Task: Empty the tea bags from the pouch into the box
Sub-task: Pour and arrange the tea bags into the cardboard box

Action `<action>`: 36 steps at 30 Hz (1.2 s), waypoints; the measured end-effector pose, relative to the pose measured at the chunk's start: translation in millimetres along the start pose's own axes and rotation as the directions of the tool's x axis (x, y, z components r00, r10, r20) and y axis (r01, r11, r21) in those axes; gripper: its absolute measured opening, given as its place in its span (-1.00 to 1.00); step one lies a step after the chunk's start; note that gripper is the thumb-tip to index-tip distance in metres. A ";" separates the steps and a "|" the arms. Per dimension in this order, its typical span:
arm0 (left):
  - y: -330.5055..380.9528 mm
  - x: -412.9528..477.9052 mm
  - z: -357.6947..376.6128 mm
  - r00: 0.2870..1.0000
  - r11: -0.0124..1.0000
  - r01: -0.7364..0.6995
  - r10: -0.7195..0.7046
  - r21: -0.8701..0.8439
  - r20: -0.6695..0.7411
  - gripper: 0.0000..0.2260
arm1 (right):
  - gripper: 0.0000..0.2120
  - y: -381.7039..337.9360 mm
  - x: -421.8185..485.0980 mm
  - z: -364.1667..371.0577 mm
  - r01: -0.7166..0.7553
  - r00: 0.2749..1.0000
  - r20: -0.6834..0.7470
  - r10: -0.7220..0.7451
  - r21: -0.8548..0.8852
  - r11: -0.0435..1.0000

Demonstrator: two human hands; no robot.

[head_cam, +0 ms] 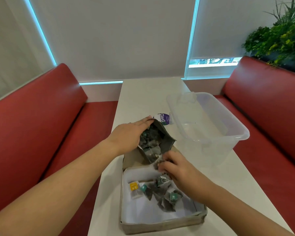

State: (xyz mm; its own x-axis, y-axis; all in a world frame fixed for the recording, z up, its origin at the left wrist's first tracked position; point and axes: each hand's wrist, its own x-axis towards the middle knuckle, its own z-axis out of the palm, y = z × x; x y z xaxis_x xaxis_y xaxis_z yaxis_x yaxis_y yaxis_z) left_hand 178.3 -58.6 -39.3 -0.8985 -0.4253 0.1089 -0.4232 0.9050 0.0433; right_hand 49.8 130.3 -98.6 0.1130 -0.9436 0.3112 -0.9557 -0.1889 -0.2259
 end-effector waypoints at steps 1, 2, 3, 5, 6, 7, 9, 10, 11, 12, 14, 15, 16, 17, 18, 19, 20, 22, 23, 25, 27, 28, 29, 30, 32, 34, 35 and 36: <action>-0.4 0.1 0.6 1.000 1.000 -0.002 0.002 0.002 -0.001 -0.29 | -0.78 -0.1 -8.9 4.2 -0.002 1.000 0.003 0.002 0.019 1.000; -0.4 0.1 1.1 1.000 1.000 -0.005 0.005 0.001 -0.003 -0.29 | -0.80 1.1 -16.8 10.1 -0.009 1.000 0.009 0.008 0.033 0.999; 0.3 -0.1 1.5 1.000 1.000 -0.009 0.009 -0.001 -0.005 -0.30 | -0.80 1.3 -22.9 16.2 -0.010 1.000 0.028 0.008 0.039 0.999; 2.3 -0.3 2.6 1.000 1.000 -0.016 0.016 0.002 -0.006 -0.30 | -0.80 4.1 -31.4 29.2 -0.050 0.997 0.058 0.046 0.085 0.995; 3.4 -0.5 3.2 1.000 1.000 -0.018 0.018 0.005 -0.005 -0.30 | -0.82 4.5 -33.5 33.9 -0.061 0.995 0.088 0.053 0.100 0.993; 3.9 -0.9 4.2 1.000 1.000 -0.021 0.021 0.005 -0.002 -0.30 | -0.81 5.0 -35.0 38.9 -0.064 0.992 0.114 0.054 0.092 0.994; 3.3 -1.8 6.2 1.000 1.000 -0.028 0.028 -0.001 0.003 -0.30 | -0.75 5.9 -37.0 48.0 -0.025 0.986 0.165 0.021 0.022 0.999; 2.2 -2.5 7.2 0.999 0.999 -0.031 0.031 -0.006 0.006 -0.30 | -0.74 4.9 -38.2 49.5 -0.002 0.982 0.191 0.004 -0.009 1.000; 0.9 -3.2 8.1 0.999 0.999 -0.035 0.035 -0.010 0.006 -0.30 | -0.72 1.2 -38.7 46.3 -0.010 0.978 0.209 0.015 -0.024 1.000; -0.3 -3.9 8.8 0.999 0.999 -0.038 0.038 -0.013 0.006 -0.30 | -0.71 -2.8 -37.7 41.2 -0.022 0.981 0.191 0.027 -0.031 0.999; -2.3 -5.4 9.7 0.999 0.999 -0.043 0.043 -0.017 0.005 -0.31 | -0.74 -10.1 -34.0 29.3 -0.073 0.994 0.079 0.074 -0.015 0.997; -2.7 -6.1 9.8 0.999 0.999 -0.046 0.046 -0.019 0.001 -0.31 | -0.77 -13.4 -28.8 23.0 -0.099 0.995 0.008 0.099 -0.012 0.995; -2.7 -7.0 9.7 0.999 0.999 -0.048 0.048 -0.023 -0.003 -0.31 | -0.80 -13.9 -21.5 19.3 -0.109 0.992 -0.072 0.107 -0.028 0.994; -2.0 -7.7 9.6 0.999 0.998 -0.052 0.051 -0.029 -0.010 -0.32 | -0.77 -13.3 -13.1 18.6 -0.124 0.987 -0.112 0.119 -0.047 0.991; -1.2 -8.6 9.3 0.998 0.998 -0.056 0.055 -0.033 -0.016 -0.33 | -0.65 -13.2 -2.9 19.3 -0.147 0.985 -0.102 0.139 -0.073 0.986; 0.0 -9.1 9.0 0.998 0.998 -0.060 0.059 -0.036 -0.021 -0.33 | -0.50 -12.5 7.9 22.0 -0.164 0.986 -0.047 0.159 -0.115 0.980; 1.3 -9.5 8.6 0.998 0.997 -0.061 0.060 -0.036 -0.022 -0.34 | -0.36 -12.3 17.4 25.8 -0.188 0.980 0.033 0.195 -0.151 0.971; 2.2 -9.8 8.3 0.998 0.997 -0.065 0.064 -0.037 -0.025 -0.34 | -0.25 -12.8 32.8 32.5 -0.274 0.920 0.232 0.316 -0.197 0.941; 1.8 -9.9 8.6 0.997 0.997 -0.071 0.070 -0.041 -0.029 -0.35 | -0.27 -12.4 38.0 35.4 -0.293 0.882 0.307 0.358 -0.237 0.926; 0.0 -10.1 9.6 0.996 0.995 -0.085 0.084 -0.045 -0.030 -0.35 | -0.37 -11.6 44.4 37.6 -0.283 0.849 0.366 0.381 -0.294 0.913; -1.0 -10.6 10.3 0.996 0.995 -0.090 0.089 -0.045 -0.026 -0.36 | -0.47 -10.9 44.9 35.7 -0.274 0.869 0.334 0.365 -0.289 0.917; -1.2 -11.2 10.3 0.996 0.995 -0.091 0.090 -0.043 -0.029 -0.36 | -0.53 -10.7 43.2 33.7 -0.266 0.890 0.300 0.342 -0.266 0.926; -1.1 -11.7 10.0 0.995 0.995 -0.091 0.090 -0.041 -0.033 -0.36 | -0.59 -10.6 40.4 31.0 -0.257 0.913 0.261 0.313 -0.229 0.939; -1.3 -12.2 9.6 0.996 0.995 -0.088 0.087 -0.040 -0.036 -0.36 | -0.66 -11.4 35.6 27.8 -0.241 0.937 0.215 0.277 -0.179 0.954; -2.3 -13.1 8.9 0.996 0.996 -0.081 0.080 -0.035 -0.035 -0.36 | -0.79 -15.3 22.7 21.3 -0.201 0.973 0.107 0.207 -0.064 0.978; -3.8 -13.4 8.4 0.996 0.996 -0.084 0.084 -0.030 -0.028 -0.35 | -0.85 -23.1 5.9 15.6 -0.164 0.986 -0.003 0.164 0.015 0.986; -4.4 -13.2 7.7 0.996 0.996 -0.088 0.087 -0.029 -0.019 -0.35 | -0.86 -27.4 -3.6 14.5 -0.151 0.987 -0.053 0.153 0.032 0.988; -5.1 -13.0 6.9 0.996 0.996 -0.089 0.089 -0.028 -0.006 -0.36 | -0.87 -30.8 -13.5 15.2 -0.148 0.986 -0.074 0.150 0.038 0.988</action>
State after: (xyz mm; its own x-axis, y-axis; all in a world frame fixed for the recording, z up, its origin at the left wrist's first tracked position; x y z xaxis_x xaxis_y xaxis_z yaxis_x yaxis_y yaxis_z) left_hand 191.4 -57.7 -47.8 -0.9318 -0.3434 0.1179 -0.3383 0.9390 0.0613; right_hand 81.9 144.8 -109.9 -0.0524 -0.9386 0.3409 -0.9508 -0.0575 -0.3044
